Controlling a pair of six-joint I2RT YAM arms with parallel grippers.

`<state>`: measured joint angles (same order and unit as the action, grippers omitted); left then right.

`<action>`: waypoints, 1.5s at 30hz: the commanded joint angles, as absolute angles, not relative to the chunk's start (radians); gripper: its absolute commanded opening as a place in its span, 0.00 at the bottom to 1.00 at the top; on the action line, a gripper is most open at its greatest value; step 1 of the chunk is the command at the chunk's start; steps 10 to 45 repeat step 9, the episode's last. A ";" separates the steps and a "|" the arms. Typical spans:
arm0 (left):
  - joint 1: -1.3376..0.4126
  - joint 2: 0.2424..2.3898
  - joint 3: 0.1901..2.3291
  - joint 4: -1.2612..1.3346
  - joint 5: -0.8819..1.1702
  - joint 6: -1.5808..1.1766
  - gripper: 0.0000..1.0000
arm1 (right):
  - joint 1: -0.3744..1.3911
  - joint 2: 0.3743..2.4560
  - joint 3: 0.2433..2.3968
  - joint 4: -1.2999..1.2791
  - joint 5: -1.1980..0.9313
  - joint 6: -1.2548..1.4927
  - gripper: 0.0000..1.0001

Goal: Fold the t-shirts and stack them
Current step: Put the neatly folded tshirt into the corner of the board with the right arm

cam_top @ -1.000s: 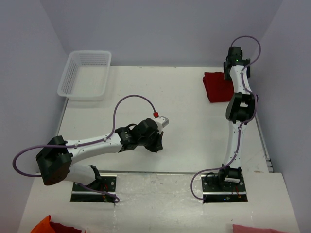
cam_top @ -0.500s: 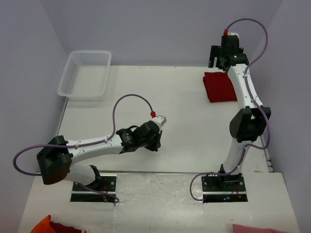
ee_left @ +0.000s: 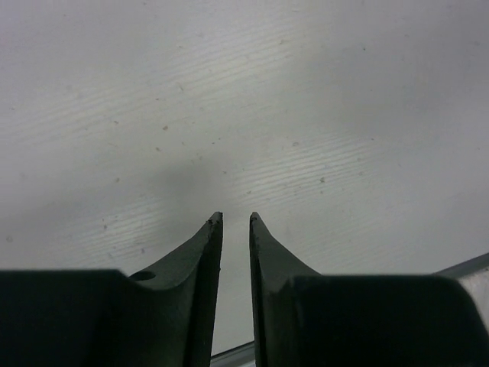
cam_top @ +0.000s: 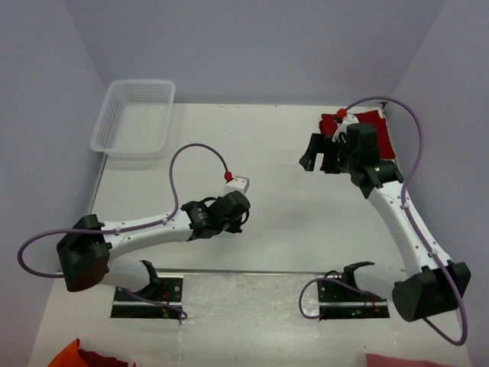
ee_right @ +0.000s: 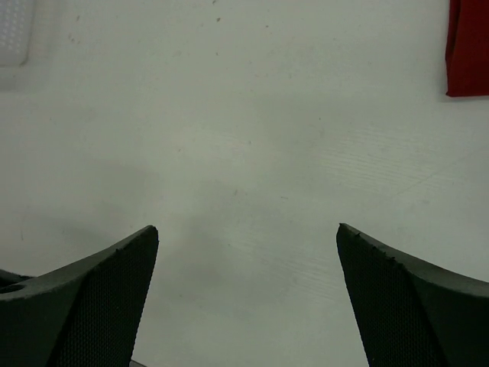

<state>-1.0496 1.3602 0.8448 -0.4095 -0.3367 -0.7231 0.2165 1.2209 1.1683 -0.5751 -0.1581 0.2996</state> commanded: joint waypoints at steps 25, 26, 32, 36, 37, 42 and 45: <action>-1.054 1.309 0.904 -0.508 -0.541 -0.793 0.42 | 0.321 0.968 0.924 -0.494 -0.132 0.357 0.99; -1.054 1.309 0.904 -0.508 -0.541 -0.793 0.42 | 0.321 0.968 0.924 -0.494 -0.132 0.357 0.99; -1.054 1.309 0.904 -0.508 -0.541 -0.793 0.42 | 0.321 0.968 0.924 -0.494 -0.132 0.357 0.99; -1.054 1.309 0.904 -0.508 -0.541 -0.793 0.42 | 0.321 0.968 0.924 -0.494 -0.132 0.357 0.99; -1.054 1.309 0.904 -0.508 -0.541 -0.793 0.42 | 0.321 0.968 0.924 -0.494 -0.132 0.357 0.99; -1.054 1.309 0.904 -0.508 -0.541 -0.793 0.42 | 0.321 0.968 0.924 -0.494 -0.132 0.357 0.99; -1.054 1.309 0.904 -0.508 -0.541 -0.793 0.42 | 0.321 0.968 0.924 -0.494 -0.132 0.357 0.99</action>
